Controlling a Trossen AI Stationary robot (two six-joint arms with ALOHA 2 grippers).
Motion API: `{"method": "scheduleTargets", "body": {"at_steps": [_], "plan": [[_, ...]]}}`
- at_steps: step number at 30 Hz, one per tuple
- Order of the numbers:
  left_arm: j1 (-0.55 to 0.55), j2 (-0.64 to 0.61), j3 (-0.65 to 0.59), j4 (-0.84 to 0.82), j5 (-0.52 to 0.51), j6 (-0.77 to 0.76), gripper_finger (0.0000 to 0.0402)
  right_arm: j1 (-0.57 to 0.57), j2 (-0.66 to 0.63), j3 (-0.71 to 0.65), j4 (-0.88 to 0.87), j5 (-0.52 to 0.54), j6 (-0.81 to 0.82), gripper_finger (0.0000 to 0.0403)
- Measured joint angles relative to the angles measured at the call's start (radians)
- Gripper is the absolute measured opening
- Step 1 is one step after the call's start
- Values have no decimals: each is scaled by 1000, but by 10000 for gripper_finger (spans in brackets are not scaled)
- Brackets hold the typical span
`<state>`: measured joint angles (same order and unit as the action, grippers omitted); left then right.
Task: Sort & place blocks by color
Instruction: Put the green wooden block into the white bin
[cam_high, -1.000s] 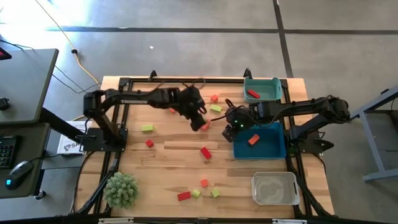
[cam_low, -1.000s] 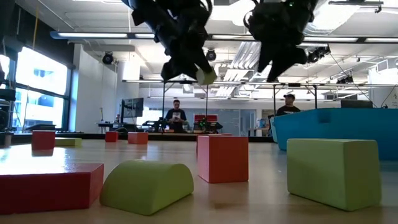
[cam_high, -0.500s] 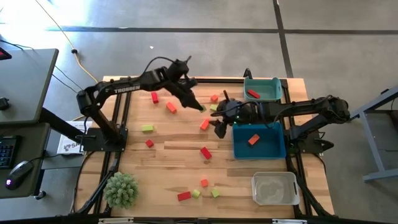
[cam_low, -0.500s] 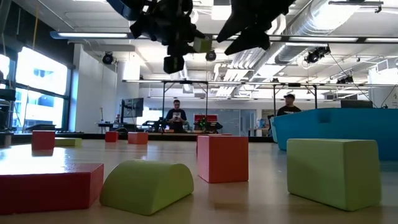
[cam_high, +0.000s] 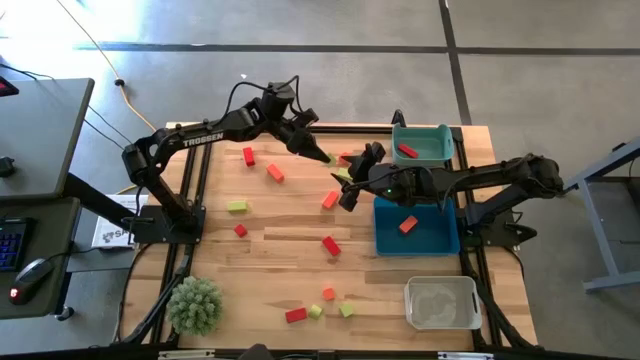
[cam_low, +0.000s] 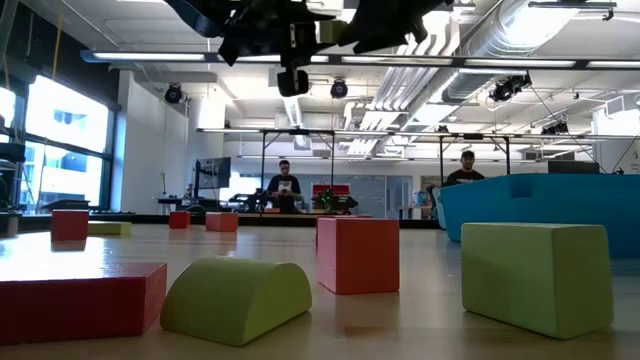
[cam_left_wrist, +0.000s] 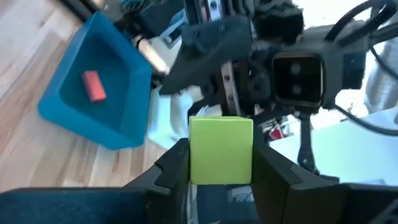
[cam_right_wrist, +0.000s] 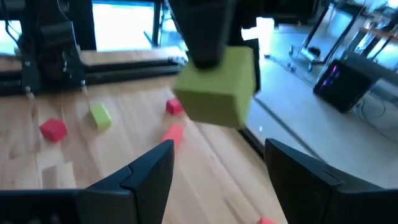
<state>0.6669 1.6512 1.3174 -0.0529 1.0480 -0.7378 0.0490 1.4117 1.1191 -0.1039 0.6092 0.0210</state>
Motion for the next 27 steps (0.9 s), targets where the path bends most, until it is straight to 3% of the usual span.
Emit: {"method": "scheduleTargets", "body": {"at_steps": [15,27], "plan": [[1,0,0,128,-31,-82,111,0,0,0,210,97,-160,231],[1,0,0,133,-43,-98,113,-3,0,0,211,71,-165,108]]}}
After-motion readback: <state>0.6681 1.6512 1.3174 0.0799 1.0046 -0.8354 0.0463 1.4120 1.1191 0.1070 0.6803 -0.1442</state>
